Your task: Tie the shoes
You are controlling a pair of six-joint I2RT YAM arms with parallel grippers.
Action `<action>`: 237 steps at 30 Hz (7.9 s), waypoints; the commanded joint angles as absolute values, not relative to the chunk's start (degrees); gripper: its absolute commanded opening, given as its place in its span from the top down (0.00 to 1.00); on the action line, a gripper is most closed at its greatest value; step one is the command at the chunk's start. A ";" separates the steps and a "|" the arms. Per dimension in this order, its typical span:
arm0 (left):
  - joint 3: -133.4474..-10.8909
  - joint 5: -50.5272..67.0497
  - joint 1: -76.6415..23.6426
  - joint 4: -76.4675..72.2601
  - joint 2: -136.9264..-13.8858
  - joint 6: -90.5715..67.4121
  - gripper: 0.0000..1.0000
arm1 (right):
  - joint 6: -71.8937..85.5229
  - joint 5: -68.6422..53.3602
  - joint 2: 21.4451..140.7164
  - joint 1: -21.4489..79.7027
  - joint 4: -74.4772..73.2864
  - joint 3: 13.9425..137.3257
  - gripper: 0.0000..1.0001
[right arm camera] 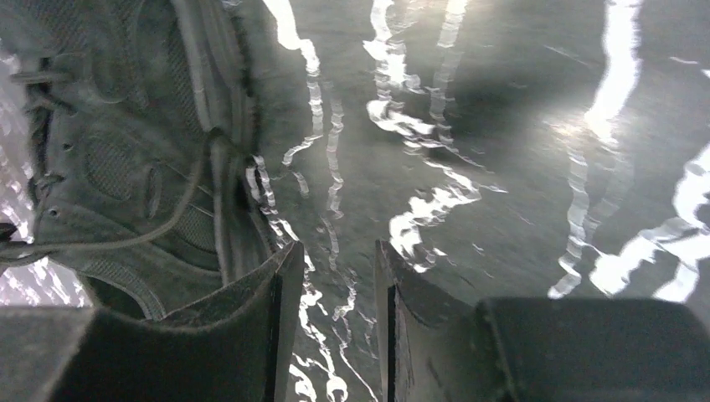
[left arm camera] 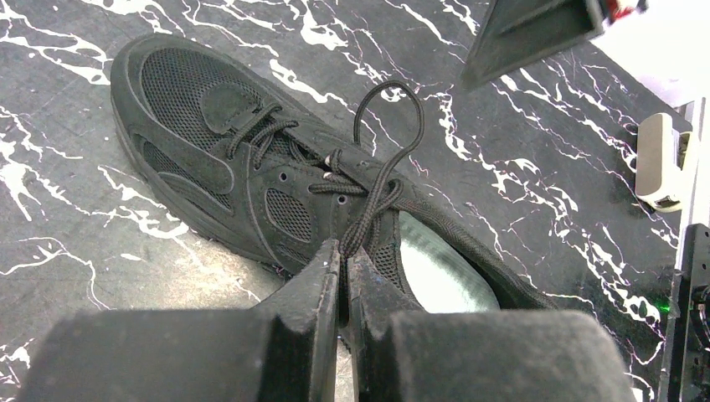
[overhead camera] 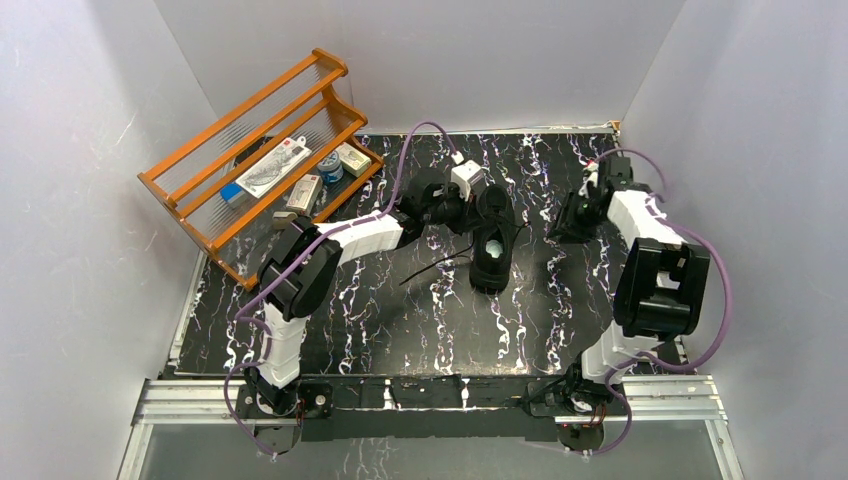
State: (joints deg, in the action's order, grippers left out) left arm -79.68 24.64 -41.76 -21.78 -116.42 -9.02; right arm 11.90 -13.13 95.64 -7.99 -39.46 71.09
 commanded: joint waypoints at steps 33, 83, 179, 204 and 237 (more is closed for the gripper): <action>-82.13 25.18 -41.57 -20.75 -116.73 -12.02 1.00 | 23.76 -12.89 103.52 4.35 1.11 59.92 0.61; -79.89 26.44 -41.04 -19.96 -115.00 -11.13 1.00 | 10.24 -2.61 104.56 14.00 -18.62 65.88 0.54; -79.79 33.99 -41.02 -23.78 -113.97 0.79 1.00 | 26.24 -20.05 107.92 10.36 -31.33 95.23 1.00; -78.79 33.42 -41.04 -27.66 -112.88 -0.26 1.00 | 25.14 -19.82 104.00 11.23 -31.53 88.77 1.00; -86.33 25.31 -40.95 -20.56 -121.24 -2.50 1.00 | 13.37 -25.52 98.15 5.83 -48.40 88.66 0.46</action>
State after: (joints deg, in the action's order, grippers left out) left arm -85.67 24.47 -41.04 -20.73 -121.51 -2.20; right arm 16.08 -23.73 105.27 7.16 -47.13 91.61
